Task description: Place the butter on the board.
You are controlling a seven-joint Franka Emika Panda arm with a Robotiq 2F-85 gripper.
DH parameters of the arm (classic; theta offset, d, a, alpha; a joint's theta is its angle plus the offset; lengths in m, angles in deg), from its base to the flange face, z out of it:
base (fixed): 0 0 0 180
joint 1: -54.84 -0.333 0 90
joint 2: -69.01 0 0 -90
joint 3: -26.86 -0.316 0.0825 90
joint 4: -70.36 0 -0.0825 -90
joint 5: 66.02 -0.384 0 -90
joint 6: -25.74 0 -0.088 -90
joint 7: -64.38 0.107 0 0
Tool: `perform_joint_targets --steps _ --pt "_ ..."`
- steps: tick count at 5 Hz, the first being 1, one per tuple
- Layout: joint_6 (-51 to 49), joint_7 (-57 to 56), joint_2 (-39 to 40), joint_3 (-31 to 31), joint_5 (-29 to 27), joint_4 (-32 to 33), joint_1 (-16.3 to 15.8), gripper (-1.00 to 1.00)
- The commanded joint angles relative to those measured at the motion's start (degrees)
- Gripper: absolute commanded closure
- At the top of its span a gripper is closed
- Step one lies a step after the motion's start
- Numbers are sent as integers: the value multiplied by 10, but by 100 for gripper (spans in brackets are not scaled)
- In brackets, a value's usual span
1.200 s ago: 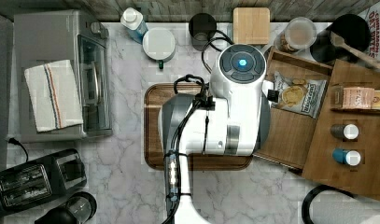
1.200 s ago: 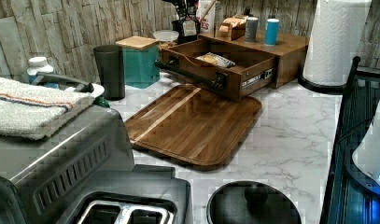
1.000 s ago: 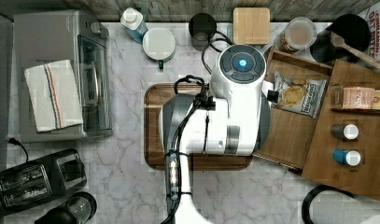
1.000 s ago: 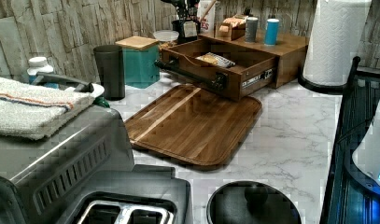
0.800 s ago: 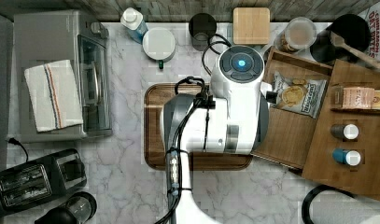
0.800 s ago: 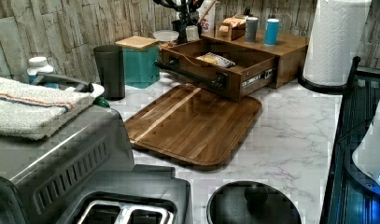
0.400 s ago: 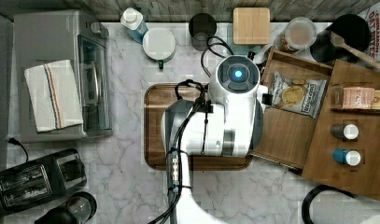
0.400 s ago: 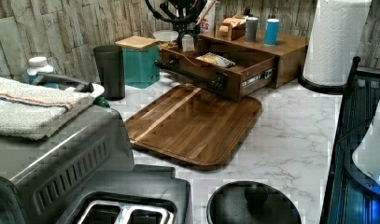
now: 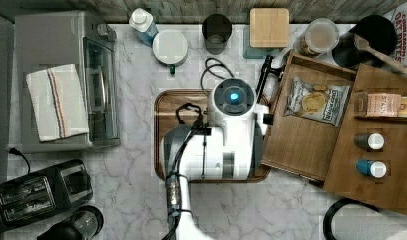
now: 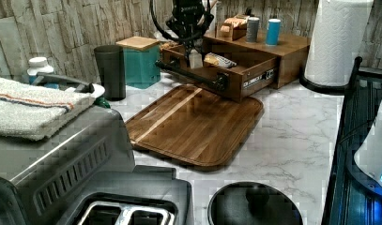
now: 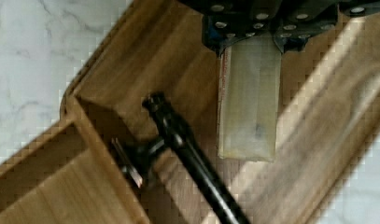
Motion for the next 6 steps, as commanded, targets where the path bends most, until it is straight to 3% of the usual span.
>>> perform_joint_targets --steps 1,2,3,6 --pt "111 -44 -79 -64 -38 53 -47 100" --pt "130 -28 -73 -64 -19 76 -58 100" --pt "121 -21 -48 -70 -54 72 -54 100" --pt "192 -8 -17 -86 -67 122 -72 100"
